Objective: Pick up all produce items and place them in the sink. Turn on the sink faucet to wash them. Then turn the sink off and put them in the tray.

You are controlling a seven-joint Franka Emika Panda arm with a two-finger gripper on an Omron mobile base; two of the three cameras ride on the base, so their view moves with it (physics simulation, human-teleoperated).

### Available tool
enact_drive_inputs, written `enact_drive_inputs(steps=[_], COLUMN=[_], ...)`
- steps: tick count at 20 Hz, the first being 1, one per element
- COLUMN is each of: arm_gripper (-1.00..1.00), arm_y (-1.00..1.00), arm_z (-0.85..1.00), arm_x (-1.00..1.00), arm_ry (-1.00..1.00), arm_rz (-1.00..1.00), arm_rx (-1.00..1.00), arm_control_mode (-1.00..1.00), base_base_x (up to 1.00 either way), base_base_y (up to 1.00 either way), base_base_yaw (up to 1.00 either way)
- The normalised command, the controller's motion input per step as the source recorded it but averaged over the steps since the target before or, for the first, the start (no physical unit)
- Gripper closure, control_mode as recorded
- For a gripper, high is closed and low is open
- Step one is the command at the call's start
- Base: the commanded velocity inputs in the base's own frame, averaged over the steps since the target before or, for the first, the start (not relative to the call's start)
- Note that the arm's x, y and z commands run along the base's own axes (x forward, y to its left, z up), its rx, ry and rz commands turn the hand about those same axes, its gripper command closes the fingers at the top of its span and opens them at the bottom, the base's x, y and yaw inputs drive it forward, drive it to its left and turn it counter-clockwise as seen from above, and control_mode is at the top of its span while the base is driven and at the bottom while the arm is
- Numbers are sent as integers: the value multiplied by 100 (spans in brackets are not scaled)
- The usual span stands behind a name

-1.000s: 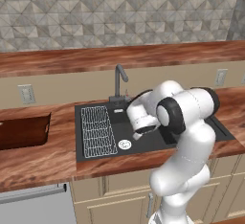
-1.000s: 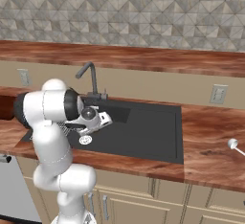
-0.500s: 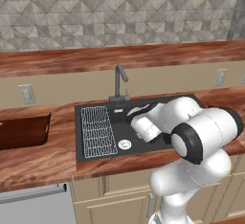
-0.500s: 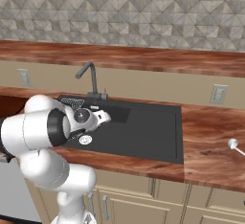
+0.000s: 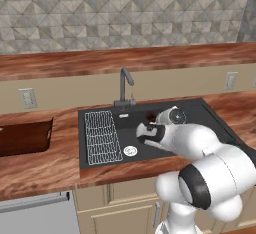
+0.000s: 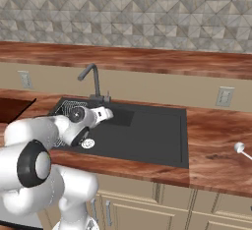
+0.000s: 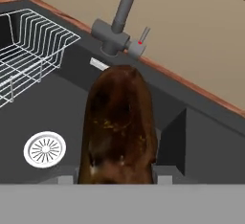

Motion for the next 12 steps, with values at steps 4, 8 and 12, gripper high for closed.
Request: enact_drive_inputs(steps=[4,8,12], arm_gripper=[100,100,100], arm_y=[0,0,2], arm_z=[100,100,96], arm_x=[-32,-44,-77], arm_ry=[14,15,18], arm_rz=[-3,-1,1], arm_rx=[0,0,1], arm_control_mode=[-100,-100,-100], base_base_x=[0,0,0], base_base_y=[0,0,0], base_base_yaw=[0,0,0])
